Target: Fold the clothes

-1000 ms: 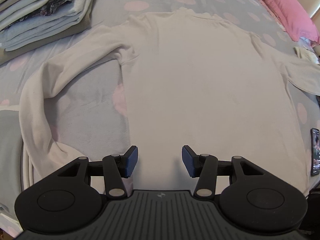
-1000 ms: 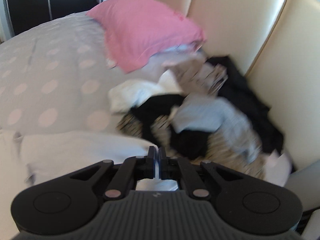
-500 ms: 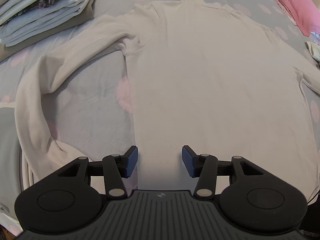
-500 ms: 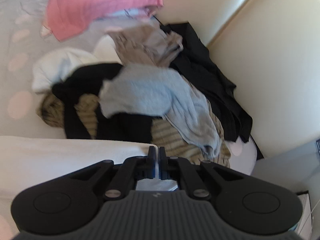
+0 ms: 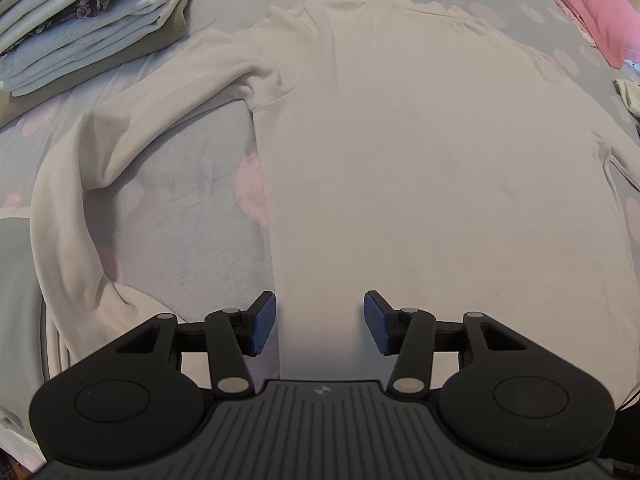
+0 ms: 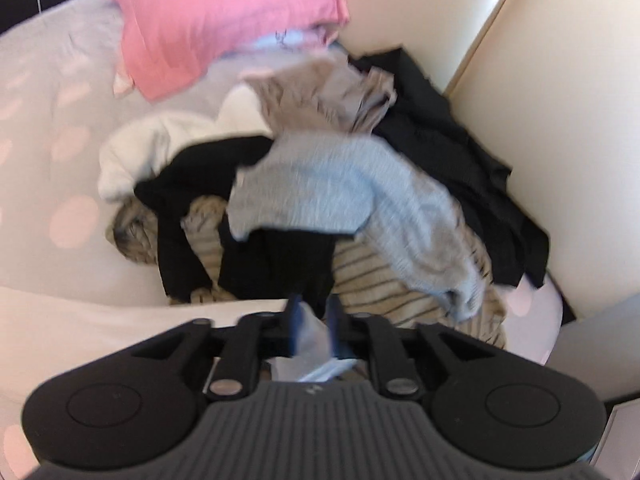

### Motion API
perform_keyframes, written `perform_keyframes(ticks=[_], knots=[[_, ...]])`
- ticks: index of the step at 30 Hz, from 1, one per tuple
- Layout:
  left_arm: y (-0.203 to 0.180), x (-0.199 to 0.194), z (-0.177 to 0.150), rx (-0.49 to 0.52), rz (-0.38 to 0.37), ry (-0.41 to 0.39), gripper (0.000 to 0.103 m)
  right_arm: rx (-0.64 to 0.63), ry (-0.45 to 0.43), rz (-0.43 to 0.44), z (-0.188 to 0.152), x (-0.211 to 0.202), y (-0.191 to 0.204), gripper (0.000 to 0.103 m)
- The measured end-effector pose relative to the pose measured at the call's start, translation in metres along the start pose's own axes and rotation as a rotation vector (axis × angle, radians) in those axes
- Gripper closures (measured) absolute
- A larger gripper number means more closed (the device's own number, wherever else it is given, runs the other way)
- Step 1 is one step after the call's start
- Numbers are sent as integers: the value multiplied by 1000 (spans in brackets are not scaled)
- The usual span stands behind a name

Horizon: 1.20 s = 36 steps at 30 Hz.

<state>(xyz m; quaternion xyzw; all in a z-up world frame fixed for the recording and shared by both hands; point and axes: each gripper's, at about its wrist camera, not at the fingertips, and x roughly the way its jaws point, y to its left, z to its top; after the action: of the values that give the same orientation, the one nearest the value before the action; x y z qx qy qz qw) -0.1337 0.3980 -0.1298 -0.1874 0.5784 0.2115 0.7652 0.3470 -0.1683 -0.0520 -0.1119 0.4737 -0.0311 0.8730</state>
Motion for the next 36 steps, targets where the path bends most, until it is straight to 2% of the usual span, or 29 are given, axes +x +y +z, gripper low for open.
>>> perform_keyframes(ticks=[3,6,8,12,14,16,17,18,21,24,30,33,36], knots=[[-1,-1,-1,4,-1,-3,56,26,-19,6,-5,-15,-10,77],[-1,-3,-2,8,-3,-7,56,86,-12,60,-15,-20,-23,73],[-2,-3,-3,13,0,-7,56,104,0,80,-24,-18,-27,72],[0,0,-5,7,15,1,56,151,17,108,-38,-5,-29,62],[3,3,-6,-1,30,7,56,179,18,130,-43,2,-28,62],[6,6,-5,-8,48,16,56,185,21,140,-45,10,-24,66],[7,8,-5,-10,55,20,56,179,24,135,-45,14,-21,74],[8,10,-5,-11,62,24,56,176,24,130,-45,17,-19,87],[9,12,-3,-14,66,27,56,160,2,124,-45,17,-14,99],[8,9,-2,-7,56,16,56,146,-16,93,-39,5,-19,99],[9,2,-4,1,44,-5,56,218,-8,50,-28,-21,-54,100],[13,-4,-4,-9,44,-24,56,224,42,45,-35,-17,-57,99],[27,-18,-4,-47,38,-73,56,255,50,39,-46,-14,-53,95]])
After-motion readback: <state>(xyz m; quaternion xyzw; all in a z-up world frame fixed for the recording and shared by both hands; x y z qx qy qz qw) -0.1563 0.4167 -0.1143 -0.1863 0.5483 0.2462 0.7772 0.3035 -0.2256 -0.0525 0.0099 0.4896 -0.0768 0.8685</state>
